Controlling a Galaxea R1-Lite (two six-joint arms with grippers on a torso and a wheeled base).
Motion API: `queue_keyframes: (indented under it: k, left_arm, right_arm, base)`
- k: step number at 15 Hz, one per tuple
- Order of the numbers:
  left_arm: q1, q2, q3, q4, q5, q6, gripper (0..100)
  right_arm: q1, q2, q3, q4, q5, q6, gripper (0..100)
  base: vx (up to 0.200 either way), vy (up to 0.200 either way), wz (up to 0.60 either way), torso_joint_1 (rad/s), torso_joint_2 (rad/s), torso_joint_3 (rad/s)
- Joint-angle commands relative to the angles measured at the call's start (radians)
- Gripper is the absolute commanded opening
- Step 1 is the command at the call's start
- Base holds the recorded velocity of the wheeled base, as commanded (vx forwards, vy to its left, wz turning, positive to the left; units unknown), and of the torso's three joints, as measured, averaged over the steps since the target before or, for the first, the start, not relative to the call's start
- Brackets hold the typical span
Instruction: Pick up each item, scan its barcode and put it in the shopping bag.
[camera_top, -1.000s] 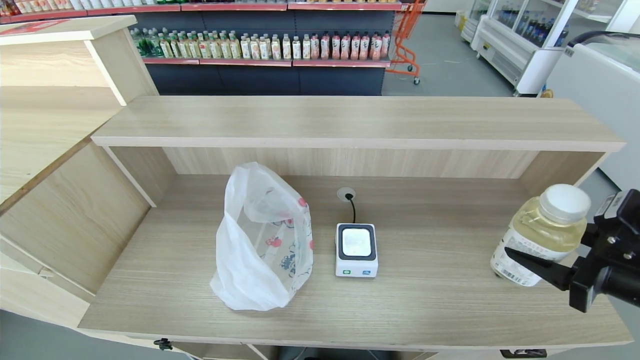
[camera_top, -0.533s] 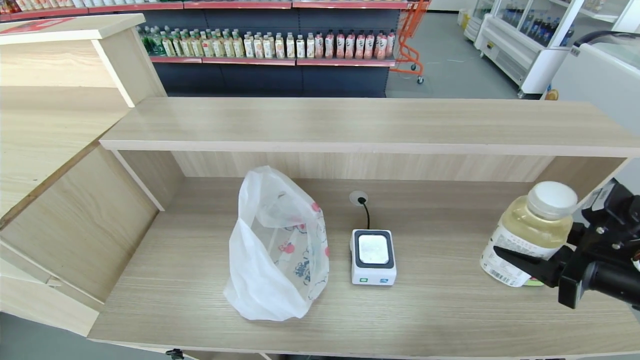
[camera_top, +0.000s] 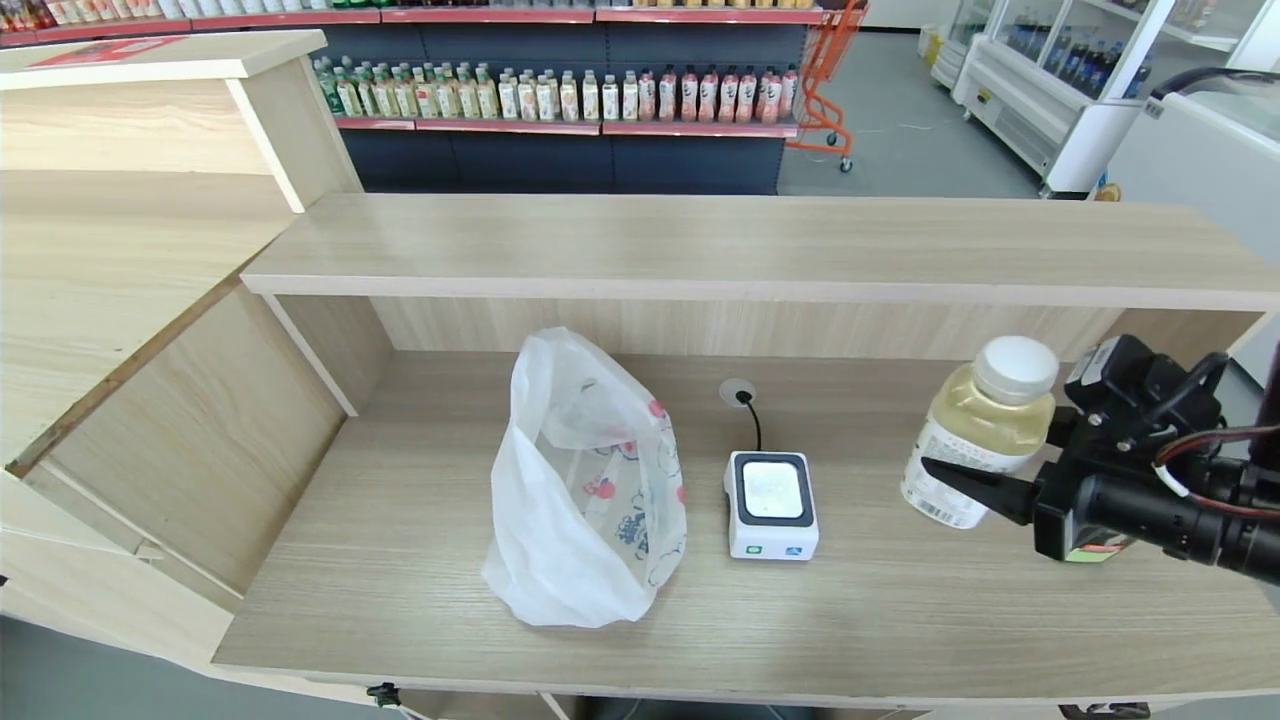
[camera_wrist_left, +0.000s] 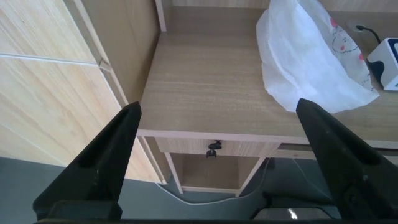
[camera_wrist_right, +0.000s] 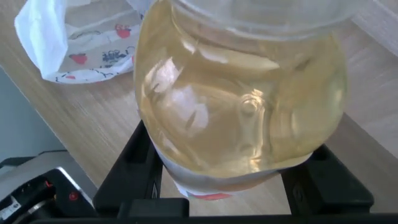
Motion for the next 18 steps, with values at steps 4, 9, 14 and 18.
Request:
queue_keyframes:
  k: [4, 9, 14, 18]
  left_arm:
    - [0.001, 0.000, 0.000, 0.000, 0.001, 0.000, 100]
    - [0.001, 0.000, 0.000, 0.000, 0.001, 0.000, 100]
    - [0.001, 0.000, 0.000, 0.000, 0.001, 0.000, 100]
    - [0.001, 0.000, 0.000, 0.000, 0.001, 0.000, 100]
  right_arm:
    - [0.010, 0.318, -0.002, -0.313, 0.149, -0.192, 0]
    - [0.004, 0.476, 0.008, -0.516, 0.234, -0.220, 0]
    - [0.019, 0.579, -0.039, -0.581, 0.247, -0.240, 0]
    - [0.041, 0.646, -0.114, -0.603, 0.251, -0.244, 0]
  base:
    - [0.000, 0.000, 0.00, 0.000, 0.00, 0.000]
    - [0.000, 0.000, 0.00, 0.000, 0.00, 0.000]
    - [0.000, 0.000, 0.00, 0.000, 0.00, 0.000]
    - [0.000, 0.000, 0.00, 0.000, 0.00, 0.000]
